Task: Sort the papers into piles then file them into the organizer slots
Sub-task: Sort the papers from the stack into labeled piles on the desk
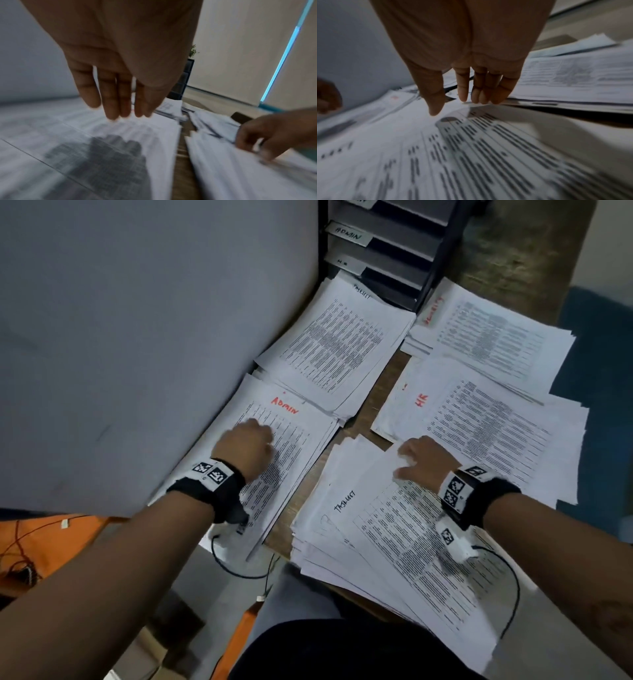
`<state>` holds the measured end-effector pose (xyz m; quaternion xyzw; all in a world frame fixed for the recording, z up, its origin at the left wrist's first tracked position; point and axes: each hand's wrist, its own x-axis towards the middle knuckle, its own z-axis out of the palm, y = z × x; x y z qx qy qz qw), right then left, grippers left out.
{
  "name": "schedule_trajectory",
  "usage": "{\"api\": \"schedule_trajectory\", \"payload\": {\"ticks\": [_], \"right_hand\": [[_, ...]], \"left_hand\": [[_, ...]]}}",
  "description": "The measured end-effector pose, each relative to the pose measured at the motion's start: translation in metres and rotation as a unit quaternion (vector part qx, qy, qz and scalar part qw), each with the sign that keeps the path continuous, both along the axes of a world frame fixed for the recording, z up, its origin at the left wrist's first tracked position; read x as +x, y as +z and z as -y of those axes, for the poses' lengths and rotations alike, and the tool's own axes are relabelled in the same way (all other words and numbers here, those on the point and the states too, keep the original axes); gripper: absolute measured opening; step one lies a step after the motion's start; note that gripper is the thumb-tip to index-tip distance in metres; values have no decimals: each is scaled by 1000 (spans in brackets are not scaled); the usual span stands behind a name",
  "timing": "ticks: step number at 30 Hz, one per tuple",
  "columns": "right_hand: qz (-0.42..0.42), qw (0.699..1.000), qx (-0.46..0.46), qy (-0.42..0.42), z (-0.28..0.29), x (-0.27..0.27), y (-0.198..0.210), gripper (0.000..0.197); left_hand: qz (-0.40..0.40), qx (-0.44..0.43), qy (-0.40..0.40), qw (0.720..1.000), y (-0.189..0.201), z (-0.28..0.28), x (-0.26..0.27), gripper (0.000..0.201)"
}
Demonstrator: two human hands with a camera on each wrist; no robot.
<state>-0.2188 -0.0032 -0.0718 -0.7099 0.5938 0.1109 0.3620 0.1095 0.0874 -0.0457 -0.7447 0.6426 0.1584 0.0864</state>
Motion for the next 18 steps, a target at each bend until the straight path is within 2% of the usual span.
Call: {"api": "schedule_trajectory", "payload": {"ticks": [2, 4, 7, 13, 18], "right_hand": [[-67, 997, 1, 35, -4, -12, -7, 58], [-94, 995, -9, 19, -9, -18, -11, 69], [-113, 993, -37, -12, -15, -21, -14, 83], [-115, 991, -58, -41, -20, -19, -17, 85], [-69, 992, -78, -65, -22, -21, -18, 80]], "left_hand": [[-112, 61, 6, 992, 1, -6, -31, 20], [-157, 114, -9, 981, -3, -12, -60, 26], [-153, 157, -40, 975, -12, -16, -93, 37], [-116, 134, -48, 983, -23, -15, -112, 53], [-112, 158, -54, 980, -25, -16, -119, 46]]}}
